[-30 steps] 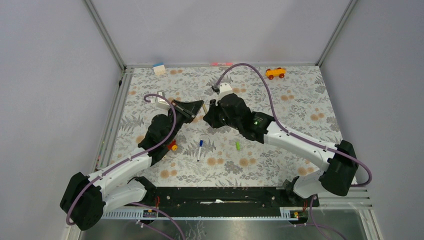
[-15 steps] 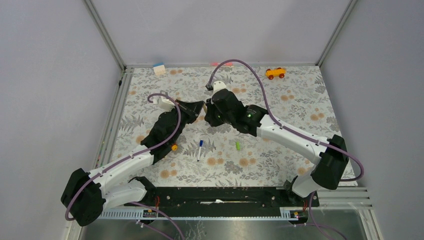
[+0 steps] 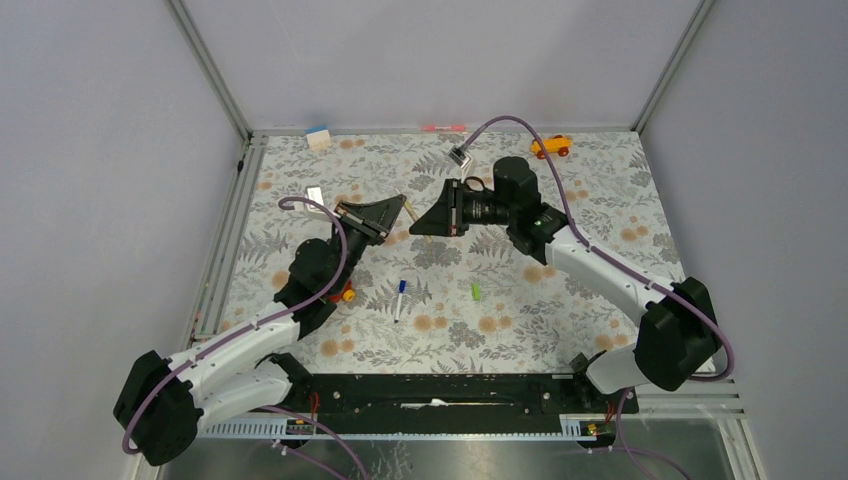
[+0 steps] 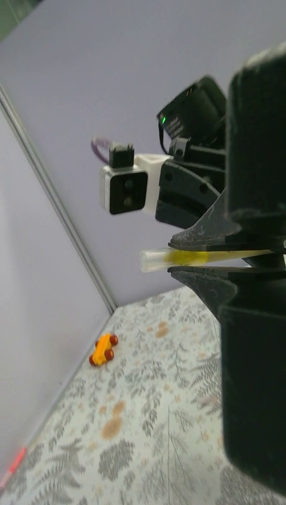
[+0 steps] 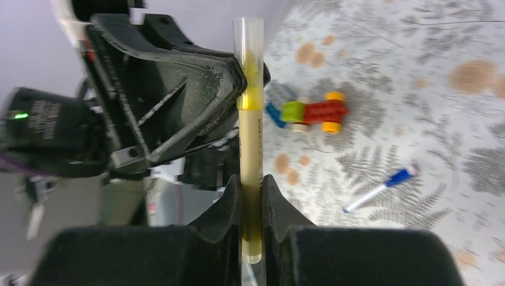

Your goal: Insert the pens into the pen caps

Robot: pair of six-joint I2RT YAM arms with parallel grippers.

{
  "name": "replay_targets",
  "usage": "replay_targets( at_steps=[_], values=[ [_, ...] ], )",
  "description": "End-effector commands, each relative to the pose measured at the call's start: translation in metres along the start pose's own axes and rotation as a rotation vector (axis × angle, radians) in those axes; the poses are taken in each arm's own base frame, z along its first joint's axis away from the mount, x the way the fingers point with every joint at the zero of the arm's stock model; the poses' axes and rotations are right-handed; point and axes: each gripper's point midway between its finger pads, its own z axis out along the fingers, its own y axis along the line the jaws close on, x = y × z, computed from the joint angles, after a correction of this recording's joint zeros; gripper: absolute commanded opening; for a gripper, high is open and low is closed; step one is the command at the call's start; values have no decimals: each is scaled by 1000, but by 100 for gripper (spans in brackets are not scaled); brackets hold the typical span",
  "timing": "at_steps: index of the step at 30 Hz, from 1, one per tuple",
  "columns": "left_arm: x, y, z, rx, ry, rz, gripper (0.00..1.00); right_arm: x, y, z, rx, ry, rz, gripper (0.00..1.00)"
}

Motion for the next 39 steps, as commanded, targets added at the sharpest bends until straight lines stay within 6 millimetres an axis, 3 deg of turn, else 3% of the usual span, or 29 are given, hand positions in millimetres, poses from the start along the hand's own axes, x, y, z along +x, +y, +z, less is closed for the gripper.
replay_targets(
  at_steps=[1, 9, 14, 17, 21, 28, 34, 39],
  values=[
    [94, -10, -50, 130, 451, 21, 0, -103, 74, -30, -261, -345, -213, 0],
    [83, -23, -49, 164, 416, 52, 3, -84, 54, -28, -197, -296, -206, 0],
    [67, -35, -49, 194, 352, 83, 38, -59, 46, -30, -207, -228, -196, 0],
    [60, -38, -50, 203, 321, 98, 49, -42, 41, -33, -220, -192, -185, 0],
    [53, -46, -51, 235, 291, 97, 50, -26, 35, -36, -223, -164, -172, 0],
    [37, -57, -53, 255, 232, 121, 49, -4, 45, -48, -279, -113, -203, 0],
    [22, -59, -53, 229, 174, 165, 64, 9, 58, -56, -359, -69, -210, 0],
    [21, -68, -49, 264, 166, 165, 59, 19, 67, -58, -426, -32, -203, 0]
  ],
)
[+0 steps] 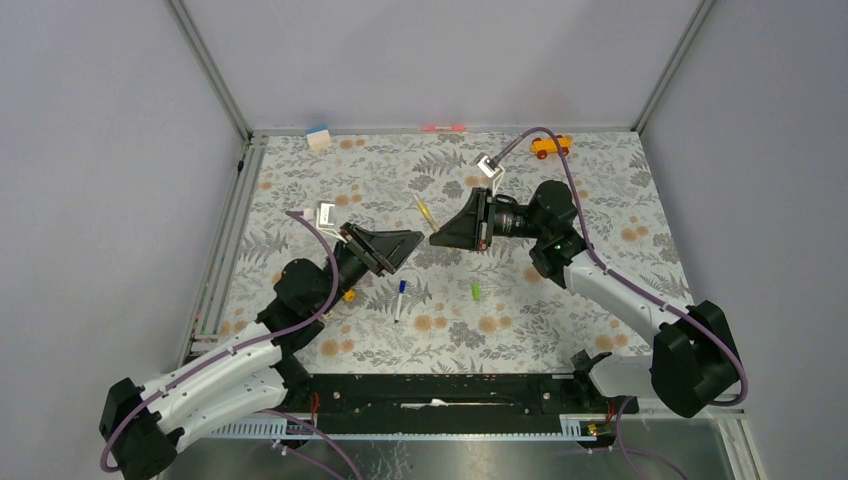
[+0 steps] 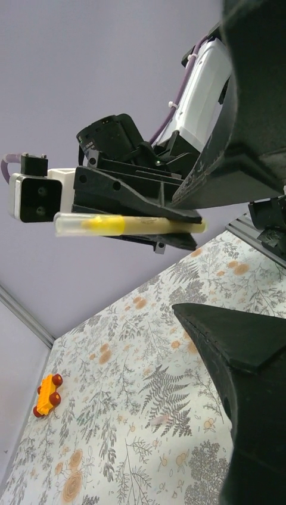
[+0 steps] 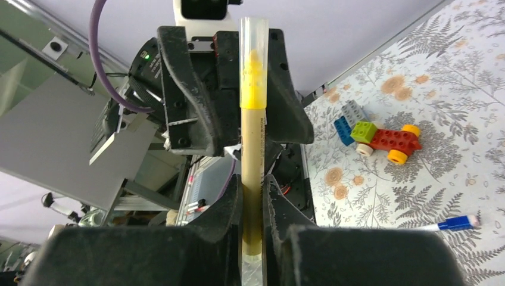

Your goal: Insert the pens into the pen caps

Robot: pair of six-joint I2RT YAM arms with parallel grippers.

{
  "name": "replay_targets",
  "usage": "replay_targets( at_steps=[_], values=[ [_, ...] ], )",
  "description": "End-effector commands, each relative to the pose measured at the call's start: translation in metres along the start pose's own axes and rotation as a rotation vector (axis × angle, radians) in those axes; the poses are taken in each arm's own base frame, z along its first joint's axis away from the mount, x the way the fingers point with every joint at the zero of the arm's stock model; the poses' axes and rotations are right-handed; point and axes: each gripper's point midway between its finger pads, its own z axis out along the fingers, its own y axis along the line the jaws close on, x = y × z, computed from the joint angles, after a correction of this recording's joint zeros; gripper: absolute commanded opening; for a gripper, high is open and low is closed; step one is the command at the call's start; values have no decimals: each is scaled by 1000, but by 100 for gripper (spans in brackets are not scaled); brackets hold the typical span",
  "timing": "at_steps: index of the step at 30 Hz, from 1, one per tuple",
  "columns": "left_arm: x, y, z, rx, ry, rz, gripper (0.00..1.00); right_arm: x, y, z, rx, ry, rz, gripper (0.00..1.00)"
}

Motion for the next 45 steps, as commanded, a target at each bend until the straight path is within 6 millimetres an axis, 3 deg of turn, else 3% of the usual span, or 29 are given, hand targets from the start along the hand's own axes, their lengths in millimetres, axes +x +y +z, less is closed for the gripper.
replay_targets(
  at_steps=[1, 4, 14, 23, 27, 35, 45],
  values=[
    [-22, -24, 8, 71, -65, 30, 57, 5, 29, 0, -119, 33, -52, 0],
    [-20, -31, 13, 103, -56, 34, 51, 12, 28, 4, -123, 56, -41, 0],
    [-12, -39, 15, 167, -25, 24, 47, 21, 22, 12, -120, 73, -19, 0],
    [-18, -34, -3, 132, -46, 50, 66, 19, 17, 12, -88, 52, -15, 0],
    [-28, -35, -13, 137, -100, 58, 68, 18, 16, 13, -84, 44, -10, 0],
    [-21, -39, -7, 147, -54, 87, 62, 16, 11, 16, -72, 41, 14, 0],
    [-18, -40, 7, 155, -39, 76, 54, 31, 15, 18, -107, 92, 14, 0]
  ],
)
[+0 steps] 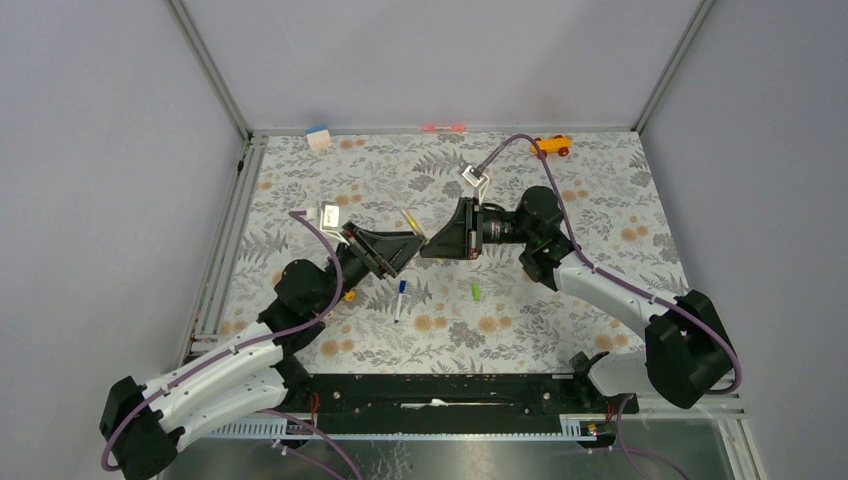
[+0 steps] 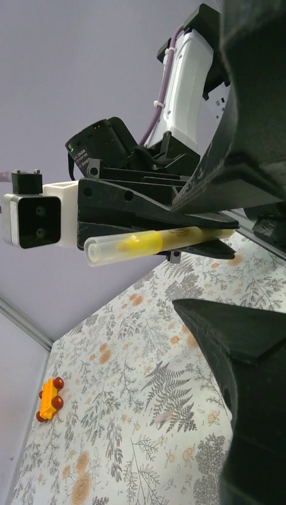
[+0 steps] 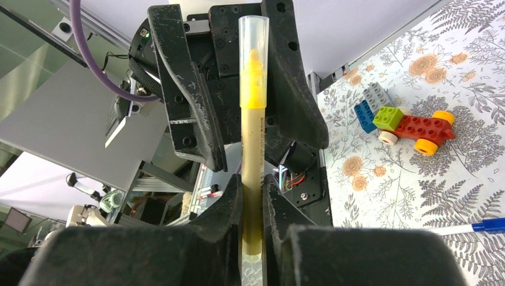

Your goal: Insert the pens into the pen caps

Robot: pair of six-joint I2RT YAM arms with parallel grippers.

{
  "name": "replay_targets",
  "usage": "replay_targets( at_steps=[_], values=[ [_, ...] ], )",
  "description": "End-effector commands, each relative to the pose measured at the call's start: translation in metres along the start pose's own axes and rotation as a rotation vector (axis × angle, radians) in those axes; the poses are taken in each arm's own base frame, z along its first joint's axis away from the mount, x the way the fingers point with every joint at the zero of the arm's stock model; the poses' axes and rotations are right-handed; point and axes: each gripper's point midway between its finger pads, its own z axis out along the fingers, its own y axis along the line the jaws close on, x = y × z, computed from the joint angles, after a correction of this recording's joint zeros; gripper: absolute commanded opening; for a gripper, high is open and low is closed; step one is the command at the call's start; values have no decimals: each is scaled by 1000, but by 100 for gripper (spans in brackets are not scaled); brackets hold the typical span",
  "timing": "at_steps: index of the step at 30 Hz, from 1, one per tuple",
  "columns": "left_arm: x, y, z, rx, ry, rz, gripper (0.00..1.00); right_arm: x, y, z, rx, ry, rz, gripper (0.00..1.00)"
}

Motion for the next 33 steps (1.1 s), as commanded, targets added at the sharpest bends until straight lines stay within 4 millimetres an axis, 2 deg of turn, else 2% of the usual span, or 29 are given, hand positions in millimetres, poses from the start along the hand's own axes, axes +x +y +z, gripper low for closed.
replay_targets(
  at_steps=[1, 8, 10, 11, 12, 13, 20, 27, 33],
  values=[
    [-27, -38, 8, 118, -69, 9, 50, 7, 9, 6, -46, 30, -31, 0],
    [-22, -32, 12, 92, -44, -11, 12, 13, 5, 9, -38, 45, -30, 0],
    [-19, -26, 12, 63, -34, -18, 5, 11, -3, 10, 8, 41, -51, 3],
    [-18, -23, 11, 50, -35, -23, 2, 10, -8, 10, 44, 39, -56, 17],
    [-16, -19, 10, 30, -32, -28, 0, 8, -13, 9, 74, 38, -65, 25],
    [-15, -15, 9, 16, -27, -33, 0, 10, -17, 8, 106, 43, -64, 39],
    [-7, 32, -2, -221, -14, -22, 0, 5, -39, -12, 332, 3, -139, 97],
    [23, 77, -12, -437, 130, 35, 0, 3, -70, -46, 631, -22, -135, 100],
    [47, 113, -18, -602, 257, 89, 0, 10, -71, -61, 726, 18, -90, 100]
  ],
)
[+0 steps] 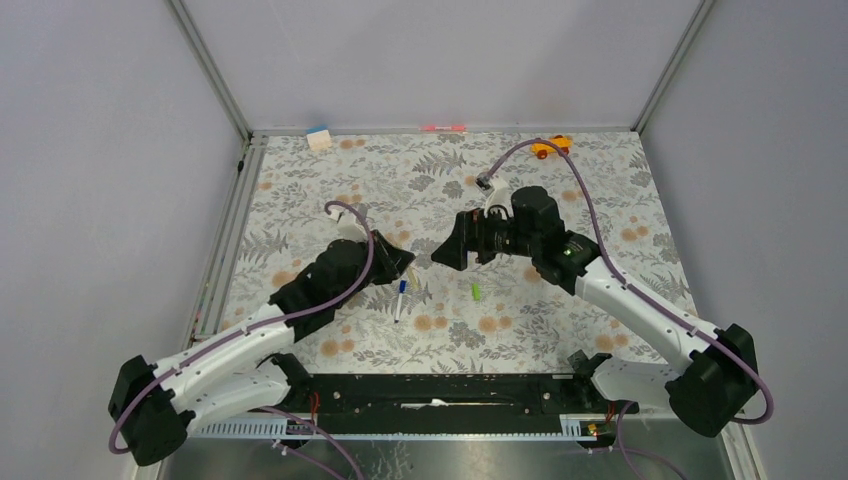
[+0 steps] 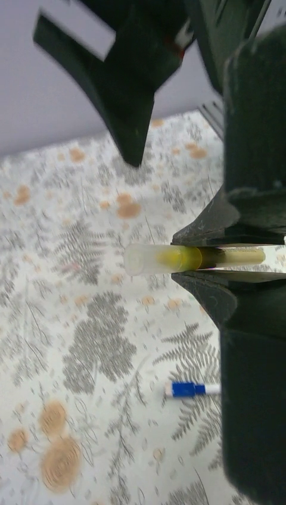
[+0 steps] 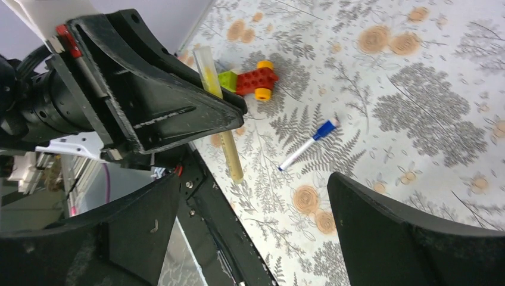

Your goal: Insert the pens into the pen caps

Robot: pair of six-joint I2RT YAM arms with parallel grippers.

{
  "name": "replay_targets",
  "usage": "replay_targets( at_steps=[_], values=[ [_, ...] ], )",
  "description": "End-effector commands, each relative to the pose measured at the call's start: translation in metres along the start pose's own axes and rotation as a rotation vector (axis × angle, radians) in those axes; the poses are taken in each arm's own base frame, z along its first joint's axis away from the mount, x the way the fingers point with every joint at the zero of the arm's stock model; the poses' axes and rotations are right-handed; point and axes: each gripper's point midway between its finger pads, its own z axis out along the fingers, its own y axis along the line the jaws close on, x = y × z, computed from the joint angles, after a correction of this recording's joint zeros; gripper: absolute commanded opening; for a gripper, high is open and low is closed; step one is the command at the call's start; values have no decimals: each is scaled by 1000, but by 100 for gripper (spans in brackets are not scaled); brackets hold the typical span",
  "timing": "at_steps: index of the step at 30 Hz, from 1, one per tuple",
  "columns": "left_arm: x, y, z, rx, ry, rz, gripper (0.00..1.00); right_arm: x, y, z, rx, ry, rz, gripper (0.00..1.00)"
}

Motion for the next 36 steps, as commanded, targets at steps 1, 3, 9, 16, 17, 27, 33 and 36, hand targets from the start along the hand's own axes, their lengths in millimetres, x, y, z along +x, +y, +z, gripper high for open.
replay_targets(
  at_steps=[1, 3, 9, 16, 17, 27, 33, 36],
  values=[
    [4, 13, 11, -119, 60, 73, 0, -5, -9, -17, 108, -13, -29, 100],
    [20, 26, 21, -197, 145, 103, 0, -4, -13, -21, 133, -31, -28, 100],
    [50, 42, 46, -301, 304, 162, 0, 4, -21, -32, 176, -59, -23, 100],
    [87, 62, 70, -395, 449, 196, 0, 12, -32, -39, 232, -58, -10, 100],
    [92, 64, 72, -404, 463, 202, 0, 13, -32, -40, 236, -60, -7, 100],
    [110, 85, 82, -488, 519, 264, 0, 14, -35, -42, 249, -69, 4, 100],
    [114, 100, 82, -558, 519, 273, 4, 15, -37, -42, 257, -69, 7, 100],
    [116, 105, 82, -574, 522, 275, 5, 15, -38, -43, 266, -77, 9, 100]
  ],
)
